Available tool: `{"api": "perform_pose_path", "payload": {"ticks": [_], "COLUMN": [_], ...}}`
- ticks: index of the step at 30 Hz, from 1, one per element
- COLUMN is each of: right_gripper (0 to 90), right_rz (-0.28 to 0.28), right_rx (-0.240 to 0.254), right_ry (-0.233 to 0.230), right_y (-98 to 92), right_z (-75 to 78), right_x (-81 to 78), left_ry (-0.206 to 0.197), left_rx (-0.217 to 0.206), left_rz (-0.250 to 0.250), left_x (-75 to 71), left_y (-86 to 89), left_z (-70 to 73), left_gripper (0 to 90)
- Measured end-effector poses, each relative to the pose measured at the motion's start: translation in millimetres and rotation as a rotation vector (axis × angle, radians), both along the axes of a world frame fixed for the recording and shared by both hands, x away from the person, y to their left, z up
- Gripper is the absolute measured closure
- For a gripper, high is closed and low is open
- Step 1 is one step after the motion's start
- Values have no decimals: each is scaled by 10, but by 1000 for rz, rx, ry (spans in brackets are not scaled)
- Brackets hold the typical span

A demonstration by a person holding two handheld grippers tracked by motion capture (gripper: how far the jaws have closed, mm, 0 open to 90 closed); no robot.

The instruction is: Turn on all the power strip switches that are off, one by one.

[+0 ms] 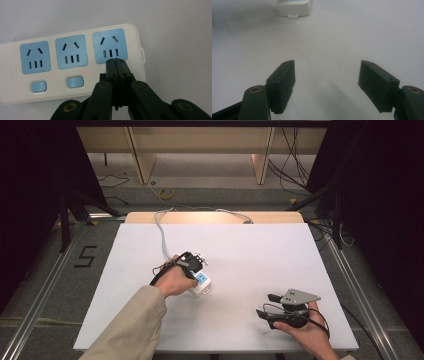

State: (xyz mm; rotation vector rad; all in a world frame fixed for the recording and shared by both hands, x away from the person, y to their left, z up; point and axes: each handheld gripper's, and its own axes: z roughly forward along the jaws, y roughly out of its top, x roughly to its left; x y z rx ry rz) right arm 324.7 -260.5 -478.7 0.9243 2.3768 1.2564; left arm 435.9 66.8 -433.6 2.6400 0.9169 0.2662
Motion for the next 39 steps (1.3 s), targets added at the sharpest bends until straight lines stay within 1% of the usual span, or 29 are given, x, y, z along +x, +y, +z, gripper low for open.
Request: {"api": "perform_pose_path", "payload": {"ticks": [1, 5, 6, 9, 19, 23, 25, 27, 29, 30, 31, 34, 39], "right_gripper": [304, 305, 305, 305, 305, 305, 305, 305, 305, 305, 305, 305, 305], "right_rz": [0, 3, 3, 3, 6, 5, 5, 5, 6, 5, 7, 5, 5], "right_rx": [-2, -5, -5, -4, -5, -4, -4, -4, -4, -3, -4, -3, -3], "right_ry": [-2, -3, -3, -3, -3, -4, -2, -1, -2, -2, -3, -3, -1], "right_y": [0, 2, 2, 4, 8, 10, 10, 11, 11, 12, 11, 12, 4], "right_z": [-1, -1, -2, -4, -5, -7, -7, -8, -9, -9, -9, -9, -8], "right_x": [1, 0, 0, 1, 0, 1, 1, 1, 3, 3, 5, 4, 5], "left_ry": [1, -6, -6, -1, -3, -6, 3, 4, 4, -2, 1, -8, 4], "left_rx": [-2, 16, 8, 9, 13, 27, 13, 11, 12, 23, 26, 25, 5], "left_rz": [1, -8, -4, -6, -5, -12, -6, -6, -5, -10, -11, -10, -2], "left_x": [-4, -10, -11, -5, -6, -8, 1, 8, 2, -1, -1, 5, 14], "left_y": [-5, -16, -20, -17, -24, -32, -22, -14, -23, -29, -36, -48, -29], "left_z": [-2, -3, -8, -8, -16, -14, -16, -16, -20, -22, -20, -24, -24], "left_gripper": [900, 900, 900, 900, 900, 900, 900, 900, 900, 900, 900, 900, 900]}}
